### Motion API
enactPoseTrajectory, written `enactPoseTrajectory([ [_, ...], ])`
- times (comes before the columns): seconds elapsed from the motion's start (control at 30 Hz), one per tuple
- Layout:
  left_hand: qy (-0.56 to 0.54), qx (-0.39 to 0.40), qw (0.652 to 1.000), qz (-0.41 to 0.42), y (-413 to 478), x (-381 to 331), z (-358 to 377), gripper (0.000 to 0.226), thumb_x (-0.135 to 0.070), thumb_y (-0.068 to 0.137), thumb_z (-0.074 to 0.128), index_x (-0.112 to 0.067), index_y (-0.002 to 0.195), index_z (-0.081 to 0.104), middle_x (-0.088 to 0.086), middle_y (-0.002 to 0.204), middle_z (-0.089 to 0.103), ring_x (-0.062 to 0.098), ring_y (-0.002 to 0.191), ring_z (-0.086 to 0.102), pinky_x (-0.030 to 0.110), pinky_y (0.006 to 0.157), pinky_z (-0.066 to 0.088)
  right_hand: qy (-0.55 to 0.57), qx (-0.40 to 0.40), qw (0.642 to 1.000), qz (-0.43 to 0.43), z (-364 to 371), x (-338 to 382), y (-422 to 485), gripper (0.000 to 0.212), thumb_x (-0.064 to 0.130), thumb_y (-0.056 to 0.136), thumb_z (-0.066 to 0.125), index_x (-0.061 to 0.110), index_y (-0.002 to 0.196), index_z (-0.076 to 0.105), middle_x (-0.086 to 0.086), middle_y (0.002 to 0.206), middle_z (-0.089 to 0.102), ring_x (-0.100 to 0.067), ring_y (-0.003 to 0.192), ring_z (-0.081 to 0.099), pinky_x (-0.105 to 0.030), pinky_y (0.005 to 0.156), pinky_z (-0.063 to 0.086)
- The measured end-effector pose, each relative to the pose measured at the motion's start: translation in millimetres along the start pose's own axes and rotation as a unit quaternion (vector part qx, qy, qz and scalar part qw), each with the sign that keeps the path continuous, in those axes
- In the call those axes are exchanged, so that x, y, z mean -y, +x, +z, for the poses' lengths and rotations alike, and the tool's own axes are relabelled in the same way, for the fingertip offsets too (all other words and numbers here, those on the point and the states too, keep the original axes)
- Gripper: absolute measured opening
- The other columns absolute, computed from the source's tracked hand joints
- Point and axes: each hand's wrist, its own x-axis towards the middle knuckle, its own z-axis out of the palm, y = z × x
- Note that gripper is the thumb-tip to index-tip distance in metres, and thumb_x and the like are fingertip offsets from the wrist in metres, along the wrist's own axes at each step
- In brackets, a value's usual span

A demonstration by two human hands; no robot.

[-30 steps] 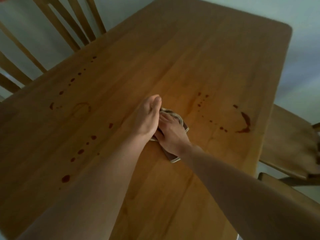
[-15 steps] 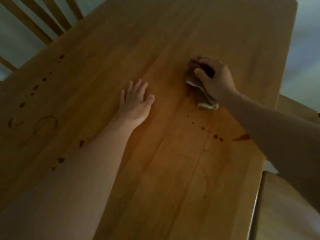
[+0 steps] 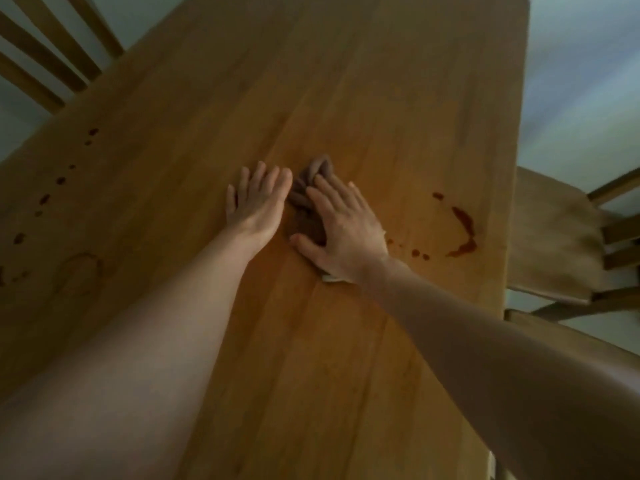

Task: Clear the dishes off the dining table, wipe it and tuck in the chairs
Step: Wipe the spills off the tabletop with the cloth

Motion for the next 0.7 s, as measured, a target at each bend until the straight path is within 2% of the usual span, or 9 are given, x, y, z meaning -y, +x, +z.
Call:
enactPoseTrajectory([
  [0.07, -0.015, 0.006, 1.0, 0.004, -2.1, 0.2, -2.3, 0.059, -0.056, 0.101, 0.006, -0.036, 0.155, 0.012, -0.011, 0.164, -0.004, 0.01, 0.15, -0.013, 0.039, 0.12, -0.012, 0.019, 0.001, 1.0, 0.004, 5.3, 13.6, -10.9, 0.072, 0.058, 0.091, 0.044, 0.022, 0.153, 0.031, 0.0, 0.162, 0.024, -0.02, 0.151, 0.012, -0.04, 0.123, 0.009],
  [0.13, -0.029, 0.015, 0.999, 0.014, -5.8, -0.6, -5.3, 0.058, -0.056, 0.101, 0.006, -0.035, 0.155, 0.011, -0.011, 0.164, -0.005, 0.01, 0.149, -0.014, 0.038, 0.12, -0.013, 0.064, -0.023, 0.997, 0.037, 10.0, 26.8, -20.6, 0.06, 0.044, 0.094, 0.05, 0.022, 0.148, 0.041, 0.002, 0.158, 0.034, -0.018, 0.148, 0.021, -0.041, 0.12, 0.022],
  [0.2, -0.032, 0.022, 0.999, 0.022, -6.2, -0.1, -7.9, 0.057, -0.054, 0.102, 0.008, -0.034, 0.155, 0.011, -0.011, 0.164, -0.005, 0.01, 0.149, -0.015, 0.038, 0.12, -0.013, 0.1, -0.069, 0.99, 0.075, 12.8, 38.8, -26.3, 0.051, 0.03, 0.09, 0.056, 0.021, 0.14, 0.052, 0.004, 0.149, 0.047, -0.018, 0.141, 0.034, -0.043, 0.11, 0.038],
  [0.27, 0.007, 0.025, 0.999, 0.039, -5.2, 5.8, -9.0, 0.055, -0.05, 0.103, 0.011, -0.033, 0.155, 0.013, -0.009, 0.165, -0.005, 0.013, 0.15, -0.014, 0.039, 0.12, -0.011, 0.115, -0.105, 0.982, 0.108, 15.3, 49.1, -30.3, 0.048, 0.022, 0.086, 0.059, 0.02, 0.134, 0.059, 0.004, 0.141, 0.056, -0.019, 0.134, 0.041, -0.043, 0.102, 0.045],
  [0.37, 0.104, 0.013, 0.991, 0.083, -3.6, 16.9, -6.1, 0.054, -0.045, 0.104, 0.018, -0.03, 0.156, 0.011, -0.005, 0.165, -0.008, 0.017, 0.15, -0.015, 0.04, 0.12, -0.009, 0.116, -0.14, 0.971, 0.153, 19.0, 60.5, -37.7, 0.045, 0.019, 0.086, 0.058, 0.018, 0.131, 0.06, 0.002, 0.137, 0.059, -0.019, 0.13, 0.045, -0.043, 0.099, 0.047],
  [0.47, 0.147, 0.002, 0.984, 0.1, -5.1, 20.6, -2.3, 0.057, -0.044, 0.104, 0.02, -0.028, 0.157, 0.007, -0.003, 0.165, -0.009, 0.019, 0.15, -0.014, 0.041, 0.121, -0.008, 0.101, -0.168, 0.961, 0.195, 21.9, 68.8, -58.3, 0.043, 0.022, 0.089, 0.056, 0.016, 0.131, 0.061, -0.001, 0.139, 0.058, -0.021, 0.133, 0.045, -0.043, 0.102, 0.046],
  [0.6, 0.204, -0.039, 0.969, 0.133, -8.8, 25.6, 0.5, 0.062, -0.051, 0.102, 0.016, -0.026, 0.157, 0.006, 0.001, 0.165, -0.003, 0.024, 0.151, -0.007, 0.045, 0.121, -0.001, 0.069, -0.165, 0.95, 0.255, 17.6, 67.8, -103.9, 0.043, 0.029, 0.095, 0.052, 0.017, 0.136, 0.057, 0.0, 0.146, 0.051, -0.019, 0.139, 0.039, -0.042, 0.107, 0.043],
  [0.7, 0.247, -0.068, 0.951, 0.172, -10.4, 32.2, -0.3, 0.066, -0.056, 0.099, 0.01, -0.025, 0.157, 0.008, 0.005, 0.165, 0.004, 0.029, 0.151, 0.001, 0.048, 0.12, 0.006, 0.041, -0.176, 0.925, 0.335, 15.1, 60.1, -137.6, 0.044, 0.029, 0.097, 0.052, 0.016, 0.14, 0.052, -0.002, 0.15, 0.046, -0.019, 0.143, 0.033, -0.041, 0.112, 0.038],
])
